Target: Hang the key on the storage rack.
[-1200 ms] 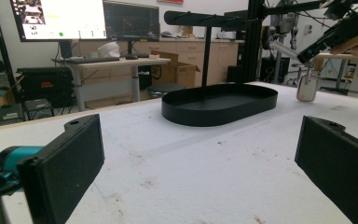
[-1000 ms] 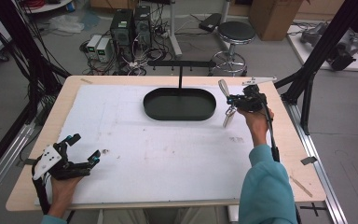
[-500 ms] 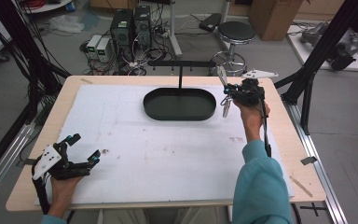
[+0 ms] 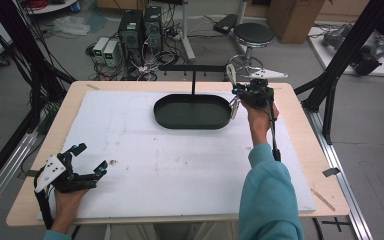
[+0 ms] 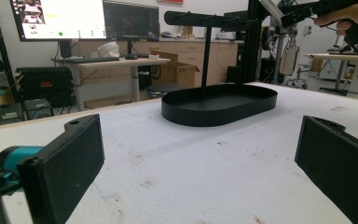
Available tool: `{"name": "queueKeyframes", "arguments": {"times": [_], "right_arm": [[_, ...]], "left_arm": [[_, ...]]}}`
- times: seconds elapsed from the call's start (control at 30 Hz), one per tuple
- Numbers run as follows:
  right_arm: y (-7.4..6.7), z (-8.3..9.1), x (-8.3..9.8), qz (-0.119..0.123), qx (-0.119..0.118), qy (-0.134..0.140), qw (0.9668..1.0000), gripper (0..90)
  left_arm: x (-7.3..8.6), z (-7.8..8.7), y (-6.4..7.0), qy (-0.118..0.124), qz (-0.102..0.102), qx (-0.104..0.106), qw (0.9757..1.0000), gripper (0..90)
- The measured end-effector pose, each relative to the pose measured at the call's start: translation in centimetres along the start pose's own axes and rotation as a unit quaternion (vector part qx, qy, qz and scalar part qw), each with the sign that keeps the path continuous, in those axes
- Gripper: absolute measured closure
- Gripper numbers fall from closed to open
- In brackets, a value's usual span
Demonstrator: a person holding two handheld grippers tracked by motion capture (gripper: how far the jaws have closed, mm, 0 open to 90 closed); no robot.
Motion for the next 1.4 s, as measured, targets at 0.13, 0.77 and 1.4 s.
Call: {"name": "queueKeyframes", "arguments": {"times": [0.13,0.77,1.4], "right_arm": [[-0.3,-0.4,0.0,0.001,0.009,0.002,1.0000,82.4],[-1.0,-2.4,0.7,0.015,0.046,-0.009,0.9988,82.4],[-1.7,-4.2,1.5,0.023,0.081,-0.018,0.9963,82.3]], "left_arm": [[0.0,0.0,0.0,0.000,0.000,0.000,1.0000,1.7],[0.0,0.0,0.0,0.001,0.001,-0.001,1.0000,1.7],[0.0,0.0,0.0,0.001,0.001,0.000,1.0000,1.7]]}}
Point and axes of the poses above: each handheld gripper's, and its own axes: z roughly backward along the jaws, x roughly out of its underside, y roughly to its right, the point moved 3 cm from there along -z, roughly forward along the jaws, and after that the axes turned 10 degrees about x, right-handed, at the moved point
